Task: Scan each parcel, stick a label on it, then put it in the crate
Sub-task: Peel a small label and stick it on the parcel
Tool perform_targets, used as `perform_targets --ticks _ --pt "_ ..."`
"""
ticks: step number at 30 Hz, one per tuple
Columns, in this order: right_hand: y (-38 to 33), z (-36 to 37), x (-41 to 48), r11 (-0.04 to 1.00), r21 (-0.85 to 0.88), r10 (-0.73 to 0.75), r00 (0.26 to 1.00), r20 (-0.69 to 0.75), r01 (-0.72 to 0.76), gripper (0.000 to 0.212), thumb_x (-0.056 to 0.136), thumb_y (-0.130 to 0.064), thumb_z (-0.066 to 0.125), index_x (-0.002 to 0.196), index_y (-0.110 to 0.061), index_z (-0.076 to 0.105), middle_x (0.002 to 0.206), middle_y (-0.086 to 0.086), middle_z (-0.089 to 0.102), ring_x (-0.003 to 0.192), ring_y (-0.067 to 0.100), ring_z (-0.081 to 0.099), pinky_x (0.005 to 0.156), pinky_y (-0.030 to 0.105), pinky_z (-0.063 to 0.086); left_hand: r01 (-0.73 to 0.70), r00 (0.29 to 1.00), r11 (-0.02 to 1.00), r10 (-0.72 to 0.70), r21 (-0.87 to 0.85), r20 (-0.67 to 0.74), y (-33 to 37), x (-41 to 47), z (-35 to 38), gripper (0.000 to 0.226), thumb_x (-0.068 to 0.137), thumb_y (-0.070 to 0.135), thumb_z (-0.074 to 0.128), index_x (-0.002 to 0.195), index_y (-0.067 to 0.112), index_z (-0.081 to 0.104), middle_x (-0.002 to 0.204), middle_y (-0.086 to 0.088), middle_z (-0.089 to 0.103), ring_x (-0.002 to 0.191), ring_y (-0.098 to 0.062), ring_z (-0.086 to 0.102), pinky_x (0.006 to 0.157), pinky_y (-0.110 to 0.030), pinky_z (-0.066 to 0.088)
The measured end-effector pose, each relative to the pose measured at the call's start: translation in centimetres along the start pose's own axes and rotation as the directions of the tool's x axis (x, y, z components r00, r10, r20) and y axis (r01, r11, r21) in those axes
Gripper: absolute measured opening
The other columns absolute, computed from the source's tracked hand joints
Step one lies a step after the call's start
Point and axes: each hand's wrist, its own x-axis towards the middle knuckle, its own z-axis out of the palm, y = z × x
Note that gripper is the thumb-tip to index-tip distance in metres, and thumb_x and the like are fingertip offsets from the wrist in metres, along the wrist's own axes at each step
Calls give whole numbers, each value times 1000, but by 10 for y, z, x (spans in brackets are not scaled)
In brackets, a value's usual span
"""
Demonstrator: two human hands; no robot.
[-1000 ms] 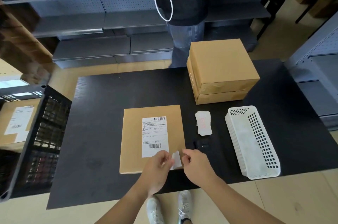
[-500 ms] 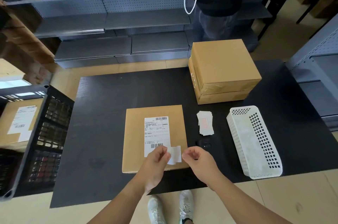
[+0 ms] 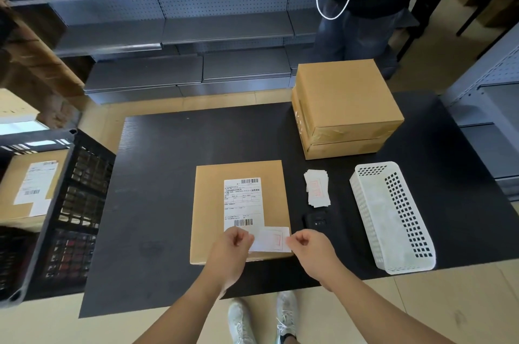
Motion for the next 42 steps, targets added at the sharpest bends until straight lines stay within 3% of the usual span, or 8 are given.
perform_targets --ticks 4,18,22,29,32,37,40,42 --pt "-1 2 2 998 -64 10 999 -34 -12 17 99 -29 64 90 -18 74 99 -9 71 93 4 64 70 16 49 63 995 992 -54 110 -83 -3 3 2 18 95 26 60 84 15 68 88 4 70 85 -12 64 67 -21 45" --pt "1 11 0 982 -189 -22 988 -151 -7 26 97 -25 68 79 -5 71 88 -8 69 78 -1 60 54 5 45 92 987 921 -35 380 -156 -5 13 18 22 95 24 58 82 8 68 88 6 64 70 -6 57 52 -14 43" --pt "0 12 2 984 -179 -19 988 -151 -8 25 96 -24 69 78 -6 70 83 -12 66 74 -3 58 55 6 47 76 992 909 -27 409 -124 -3 13 20 23 97 24 59 83 8 69 106 0 70 63 -1 53 37 -7 36" --pt "-1 13 4 983 -185 -20 988 -151 -9 28 94 -21 71 72 -6 66 81 -12 64 80 4 61 53 6 47 87 991 910 -36 406 -132 -3 16 19 21 93 25 65 75 15 63 110 2 72 63 -1 56 40 -8 40" --pt "-4 9 3 980 -196 -23 987 -161 -9 33 93 -22 73 65 -11 59 77 -8 64 76 6 64 51 8 45 101 986 917 -39 385 -165 -7 16 15 24 89 30 71 70 18 61 97 5 72 74 -12 66 63 -31 60" --pt "4 2 4 945 -271 -234 956 -177 181 18 87 -31 79 98 -28 65 106 -17 54 99 9 57 80 15 44 -64 974 875 160 479 -162 -14 15 6 19 88 39 72 92 25 61 95 12 65 82 -8 63 71 -27 54" --pt "11 10 9 859 -396 -344 939 20 323 39 93 -36 72 131 -40 65 123 -23 42 117 12 43 91 16 29 -319 923 685 382 655 51 -23 16 10 28 95 36 63 122 32 67 105 9 61 93 -12 62 77 -25 50" --pt "14 11 11 825 -444 -355 932 70 348 41 96 -36 68 137 -40 62 127 -23 39 120 13 39 93 18 27 -407 881 578 452 707 139 -35 19 9 31 86 32 75 117 33 72 92 7 60 81 -16 62 64 -30 53"
